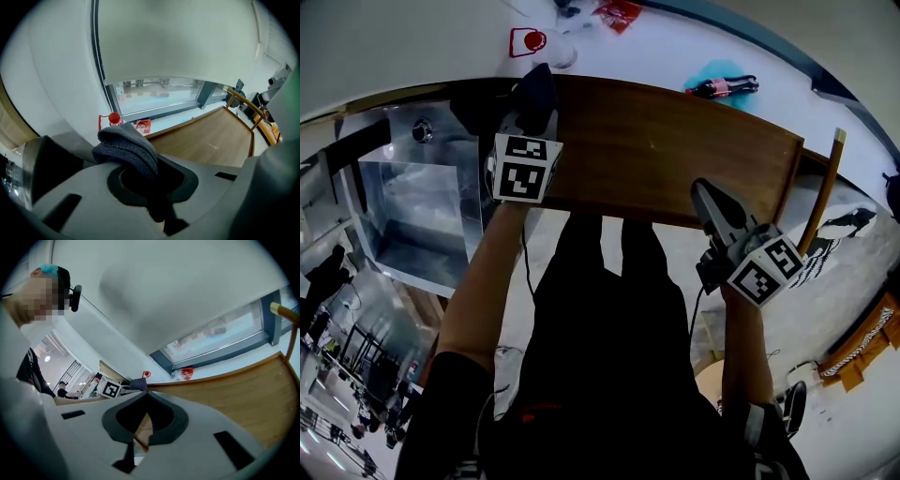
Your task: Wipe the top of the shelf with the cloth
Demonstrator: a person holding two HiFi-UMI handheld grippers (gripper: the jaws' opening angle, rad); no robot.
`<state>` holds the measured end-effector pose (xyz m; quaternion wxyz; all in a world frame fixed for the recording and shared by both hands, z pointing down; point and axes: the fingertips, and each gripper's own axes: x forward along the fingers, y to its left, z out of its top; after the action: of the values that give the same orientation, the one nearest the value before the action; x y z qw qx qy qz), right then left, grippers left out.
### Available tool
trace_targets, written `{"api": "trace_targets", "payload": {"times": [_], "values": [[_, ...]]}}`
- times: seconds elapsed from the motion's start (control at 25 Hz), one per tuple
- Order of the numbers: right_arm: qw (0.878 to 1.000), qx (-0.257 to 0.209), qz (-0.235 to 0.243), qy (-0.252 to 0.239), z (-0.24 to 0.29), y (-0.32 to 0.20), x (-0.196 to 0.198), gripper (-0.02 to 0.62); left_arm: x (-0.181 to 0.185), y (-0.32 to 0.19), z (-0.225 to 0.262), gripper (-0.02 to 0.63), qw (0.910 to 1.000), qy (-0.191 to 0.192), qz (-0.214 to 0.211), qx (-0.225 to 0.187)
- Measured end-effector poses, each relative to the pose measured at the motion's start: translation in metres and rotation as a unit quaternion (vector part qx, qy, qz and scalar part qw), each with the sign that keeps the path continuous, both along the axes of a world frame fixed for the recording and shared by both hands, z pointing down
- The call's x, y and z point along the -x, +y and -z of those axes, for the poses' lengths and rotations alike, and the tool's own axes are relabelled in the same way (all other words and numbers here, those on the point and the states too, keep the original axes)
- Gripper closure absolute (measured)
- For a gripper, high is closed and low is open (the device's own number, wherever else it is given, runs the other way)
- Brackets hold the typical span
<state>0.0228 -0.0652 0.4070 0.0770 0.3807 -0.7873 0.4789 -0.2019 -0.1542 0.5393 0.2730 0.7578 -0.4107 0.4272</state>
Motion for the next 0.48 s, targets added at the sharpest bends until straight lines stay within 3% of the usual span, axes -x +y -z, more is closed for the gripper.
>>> {"api": "trace_targets", "payload": {"times": [0.24, 0.48], "values": [[1.0, 0.007, -0.009, -0.002, -0.005, 0.008, -0.01, 0.591, -0.001, 0.002, -0.025, 0.557, 0.9995, -0.027, -0.009, 0.01], [1.0, 0.011, -0.013, -0.007, -0.006, 0.015, -0.017, 0.591, -0.016, 0.004, -0.033, 0.557, 0.9993, -0.023, -0.018, 0.022]]}}
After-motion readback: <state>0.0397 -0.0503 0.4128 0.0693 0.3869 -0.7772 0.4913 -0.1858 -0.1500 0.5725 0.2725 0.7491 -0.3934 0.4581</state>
